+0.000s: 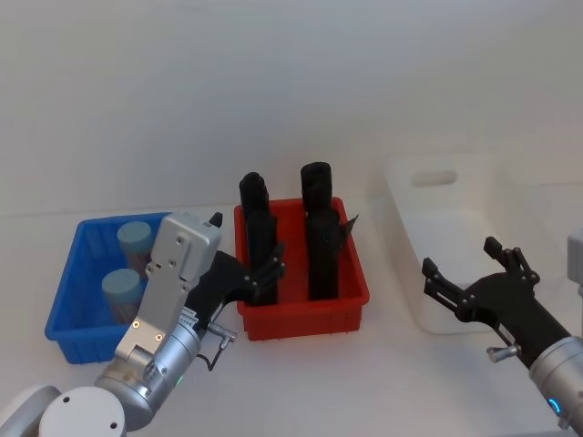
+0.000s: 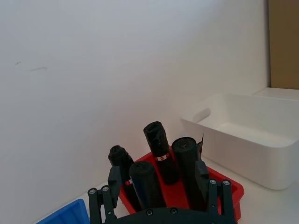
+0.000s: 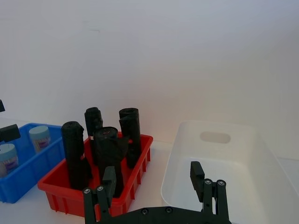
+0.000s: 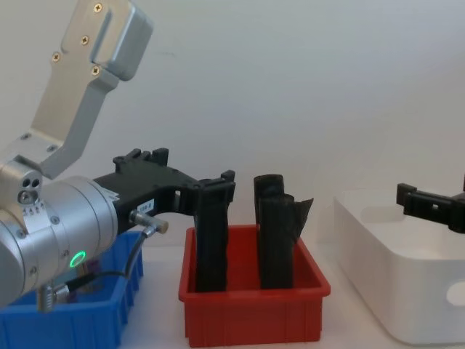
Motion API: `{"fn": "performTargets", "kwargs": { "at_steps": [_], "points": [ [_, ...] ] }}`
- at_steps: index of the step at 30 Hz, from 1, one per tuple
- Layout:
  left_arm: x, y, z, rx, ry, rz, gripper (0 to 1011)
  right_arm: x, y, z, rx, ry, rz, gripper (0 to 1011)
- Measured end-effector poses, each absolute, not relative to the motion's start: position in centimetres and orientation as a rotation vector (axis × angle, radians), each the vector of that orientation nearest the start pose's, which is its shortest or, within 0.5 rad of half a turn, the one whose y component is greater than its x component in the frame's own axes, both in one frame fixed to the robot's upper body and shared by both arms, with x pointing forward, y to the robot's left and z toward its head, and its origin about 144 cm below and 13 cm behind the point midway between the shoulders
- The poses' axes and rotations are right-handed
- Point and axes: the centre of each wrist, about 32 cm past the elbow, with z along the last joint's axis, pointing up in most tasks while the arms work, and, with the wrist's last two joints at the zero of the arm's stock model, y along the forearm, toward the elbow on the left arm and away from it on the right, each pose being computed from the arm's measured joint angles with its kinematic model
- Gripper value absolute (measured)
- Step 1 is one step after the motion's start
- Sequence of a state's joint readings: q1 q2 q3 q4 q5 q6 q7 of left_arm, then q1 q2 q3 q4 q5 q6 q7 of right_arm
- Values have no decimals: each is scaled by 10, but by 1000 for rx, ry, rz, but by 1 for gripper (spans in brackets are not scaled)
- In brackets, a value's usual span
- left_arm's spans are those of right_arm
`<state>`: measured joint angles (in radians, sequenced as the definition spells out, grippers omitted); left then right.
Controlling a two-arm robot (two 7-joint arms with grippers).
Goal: Pick the cotton swabs from the blue box and place them into the white box.
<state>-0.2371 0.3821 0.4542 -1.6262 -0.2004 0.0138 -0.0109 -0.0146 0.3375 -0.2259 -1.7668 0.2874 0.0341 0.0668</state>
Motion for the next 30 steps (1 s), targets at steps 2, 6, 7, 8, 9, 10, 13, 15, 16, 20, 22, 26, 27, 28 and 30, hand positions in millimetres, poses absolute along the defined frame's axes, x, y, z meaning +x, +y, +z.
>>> {"fn": "performTargets", "kwargs": {
  "at_steps": [2,6,7,8,9,10,13,15,16,20,22,26,27,28,30],
  "points": [
    [492,198,1204,61,-268,1124,1004,443,-237,1189,26,-75,-1230,1001],
    [492,198,1204,61,-268,1124,1004,443,-237,1189,26,-75,-1229,1001],
    [492,198,1204,61,-268,1124,1004,443,-237,1189,26,-75,-1229,1001],
    [492,198,1204,61,-268,1124,1004,443,-237,1189,26,-75,-1229,1001],
    [492,198,1204,61,-268,1124,1004,443,-237,1189,26,-75,-1229,1001],
    [492,198,1204,61,-268,1124,1004,443,-237,1189,26,-75,-1229,1002],
    [492,198,1204,61,-268,1124,1004,443,-237,1189,26,-75,-1229,1002],
    [492,198,1204,61,-268,1124,1004,443,-237,1189,26,-75,-1230,1001],
    [492,198,1204,61,-268,1124,1004,443,-237,1189,26,-75,-1229,1001],
    [492,198,1204,61,-268,1124,1004,443,-237,1189,26,-75,-1229,1002],
    [492,198,1204,61,-268,1124,1004,443,-237,1189,26,-75,-1229,1001],
    [492,198,1204,61,-268,1124,1004,443,-237,1189,26,-75,-1229,1001],
    [492,198,1204,61,-268,1124,1004,443,-237,1189,26,-75,-1229,1001],
    [492,198,1204,61,-268,1124,1004,443,-237,1189,26,-75,-1230,1002],
    [492,198,1204,61,-268,1124,1004,443,-237,1189,26,-75,-1229,1002]
  ]
}}
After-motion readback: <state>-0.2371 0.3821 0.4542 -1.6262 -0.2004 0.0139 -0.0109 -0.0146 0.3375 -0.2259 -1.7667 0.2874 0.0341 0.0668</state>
